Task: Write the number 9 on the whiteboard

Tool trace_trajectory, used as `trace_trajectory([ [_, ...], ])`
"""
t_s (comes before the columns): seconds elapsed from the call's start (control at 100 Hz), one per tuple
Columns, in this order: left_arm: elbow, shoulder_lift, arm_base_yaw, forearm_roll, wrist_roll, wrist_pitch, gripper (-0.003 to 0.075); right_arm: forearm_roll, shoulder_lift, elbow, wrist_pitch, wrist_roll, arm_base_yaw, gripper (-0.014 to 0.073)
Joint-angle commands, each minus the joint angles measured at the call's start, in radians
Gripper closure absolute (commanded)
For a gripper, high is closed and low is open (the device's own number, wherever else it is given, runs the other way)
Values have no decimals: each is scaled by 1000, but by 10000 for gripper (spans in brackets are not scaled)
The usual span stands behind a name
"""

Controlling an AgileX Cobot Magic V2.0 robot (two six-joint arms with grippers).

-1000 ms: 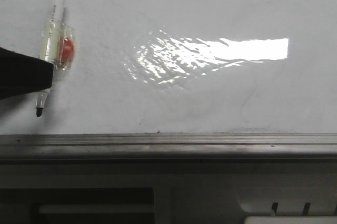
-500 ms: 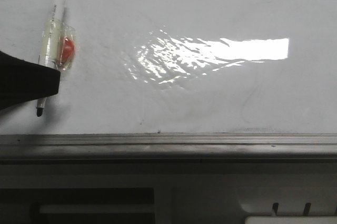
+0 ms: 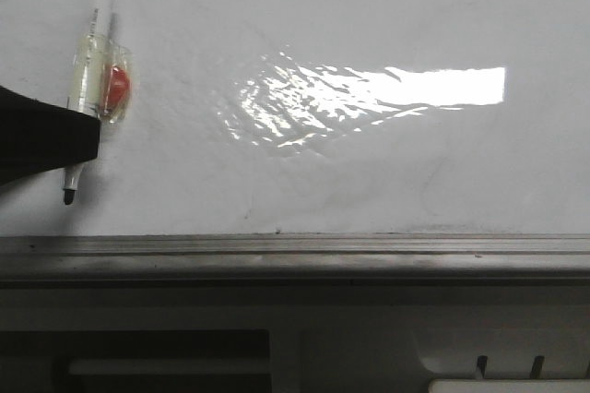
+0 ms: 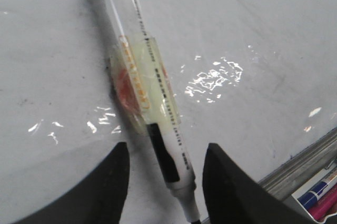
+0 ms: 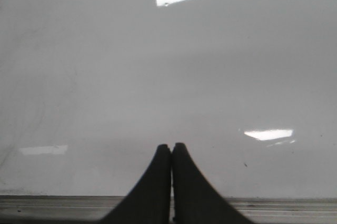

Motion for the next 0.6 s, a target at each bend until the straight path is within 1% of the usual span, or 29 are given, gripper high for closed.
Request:
trace_trajectory([
  [0.0,-26,3,3,-5,-8,-82,419,4,20,-27,-73,-5,2,663],
  [0.14,-26,39,3,-5,-8,-87,418,4,20,-27,-73,-5,2,663],
  [0.31,-26,76,3,-5,-8,-154,419,4,20,-27,-73,-5,2,663],
  [0.4,-26,82,3,-5,-8,-165,431,5,20,-27,-58,-5,6,663],
  [0.49,-26,82,3,-5,-8,-163,486,5,47,-32,-45,-5,48,663],
  [0.59,-26,82,3,-5,-8,-157,589,5,120,-41,-33,-5,130,663],
])
